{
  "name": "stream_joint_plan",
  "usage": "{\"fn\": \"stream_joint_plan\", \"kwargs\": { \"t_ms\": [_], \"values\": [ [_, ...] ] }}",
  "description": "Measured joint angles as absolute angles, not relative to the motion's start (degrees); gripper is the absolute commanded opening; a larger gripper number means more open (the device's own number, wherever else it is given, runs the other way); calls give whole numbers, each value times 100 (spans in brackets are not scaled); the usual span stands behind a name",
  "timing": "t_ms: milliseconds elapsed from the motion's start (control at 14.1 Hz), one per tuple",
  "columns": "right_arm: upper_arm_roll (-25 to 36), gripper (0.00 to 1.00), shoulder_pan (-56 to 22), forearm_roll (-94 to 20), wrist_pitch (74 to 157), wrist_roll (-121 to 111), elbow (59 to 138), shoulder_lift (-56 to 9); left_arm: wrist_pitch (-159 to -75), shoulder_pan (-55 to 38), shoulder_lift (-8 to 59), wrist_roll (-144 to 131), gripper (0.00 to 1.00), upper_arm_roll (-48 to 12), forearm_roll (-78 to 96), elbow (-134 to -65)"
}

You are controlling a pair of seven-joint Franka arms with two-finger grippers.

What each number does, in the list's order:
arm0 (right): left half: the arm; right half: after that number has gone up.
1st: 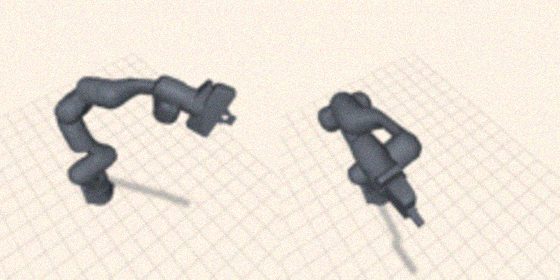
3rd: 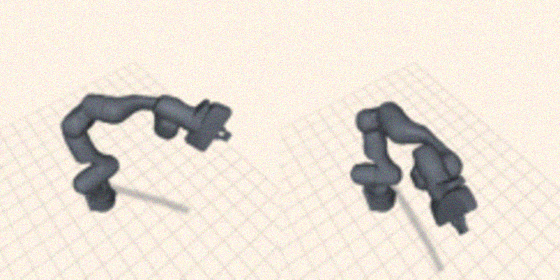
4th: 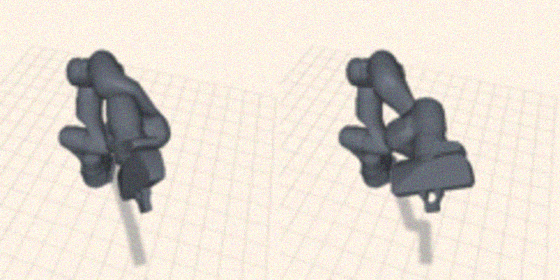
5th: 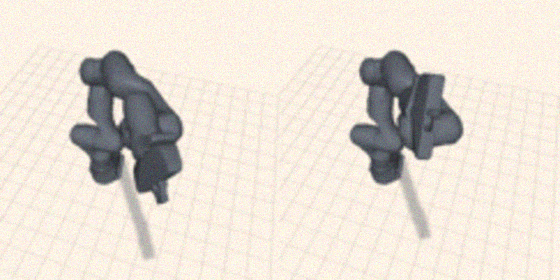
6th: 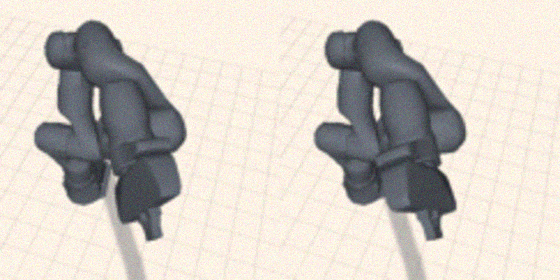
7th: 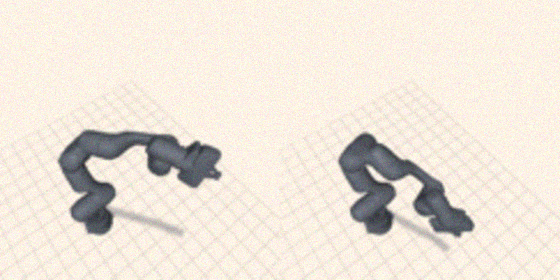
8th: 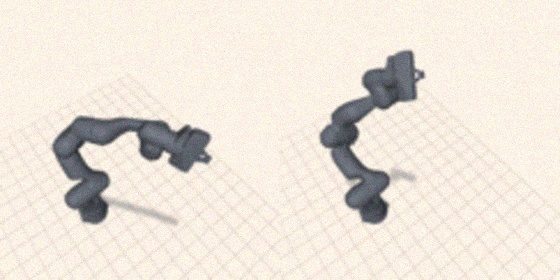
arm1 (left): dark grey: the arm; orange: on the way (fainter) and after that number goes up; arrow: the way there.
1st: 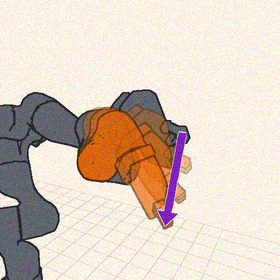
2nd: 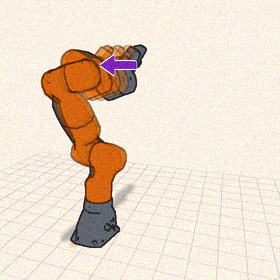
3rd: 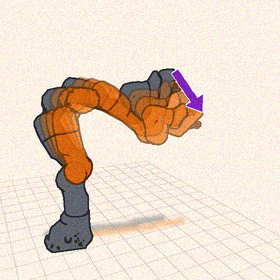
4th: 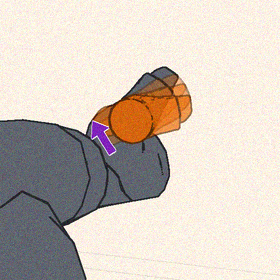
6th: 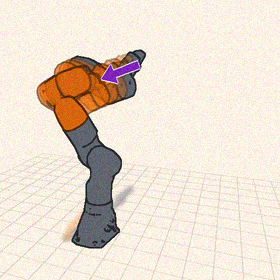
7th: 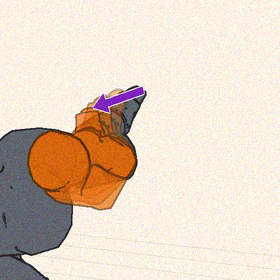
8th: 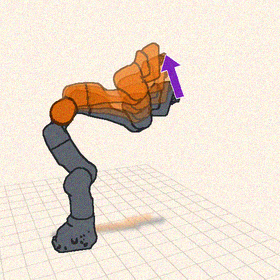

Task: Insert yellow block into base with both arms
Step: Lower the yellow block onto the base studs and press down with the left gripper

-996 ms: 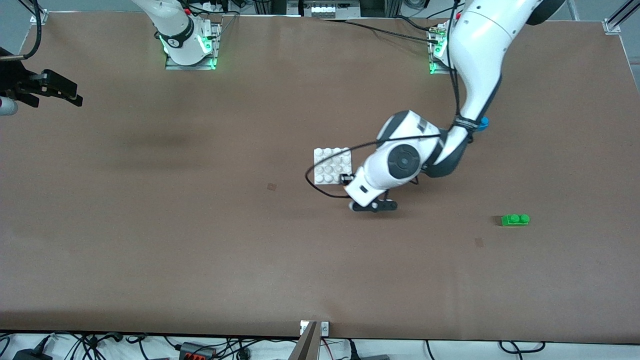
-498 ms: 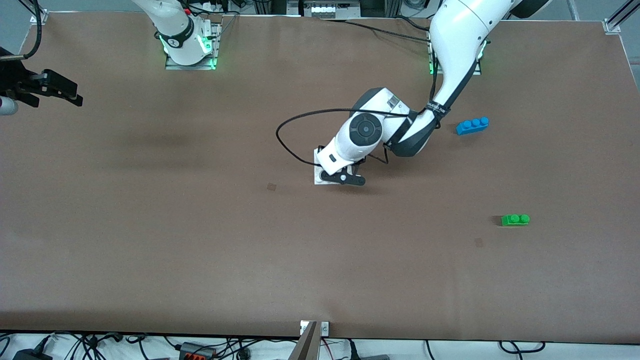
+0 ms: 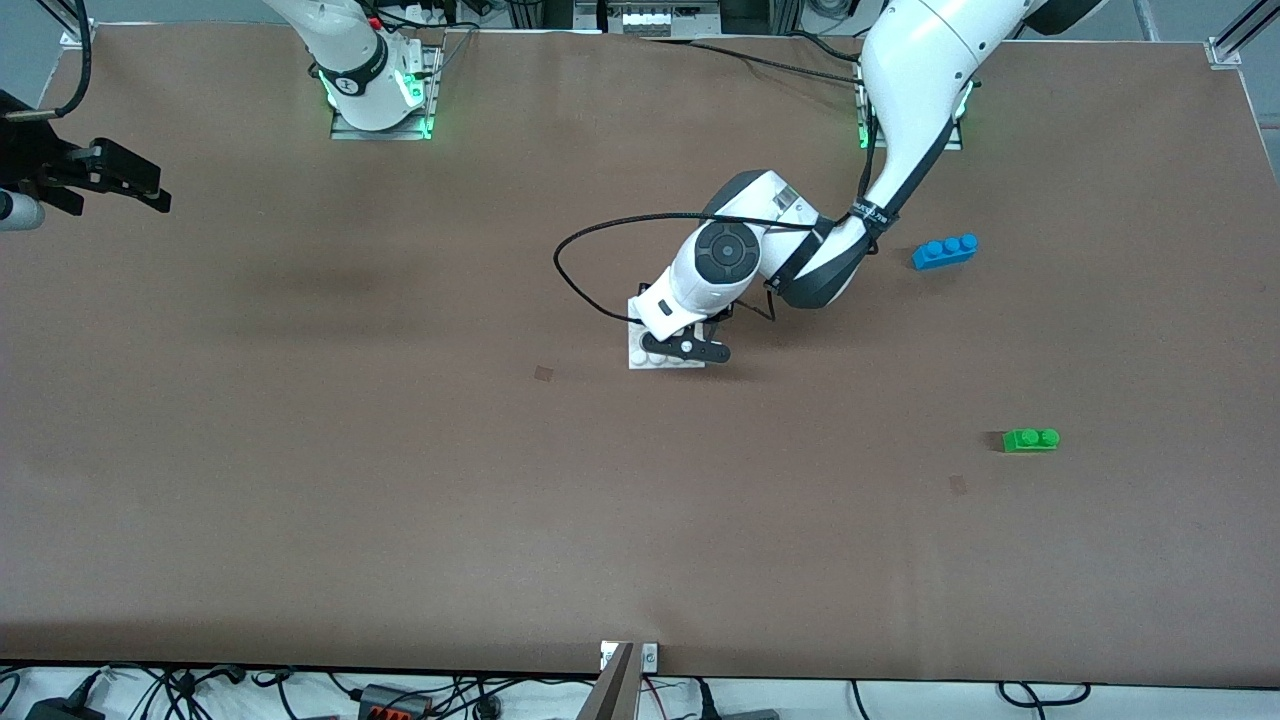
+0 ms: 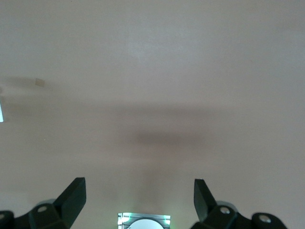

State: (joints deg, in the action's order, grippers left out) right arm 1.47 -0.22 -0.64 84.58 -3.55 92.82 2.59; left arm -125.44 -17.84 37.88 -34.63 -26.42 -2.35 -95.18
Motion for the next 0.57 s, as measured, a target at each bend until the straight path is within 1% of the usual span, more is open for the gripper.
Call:
{"fn": "stream_joint_plan", "kwargs": {
  "t_ms": [569],
  "values": [
    [147,100,-28,-64,8459,-354,9282,259,-12654,-2012,4009,-4445,54,-2617,-914,-9582]
  ]
}}
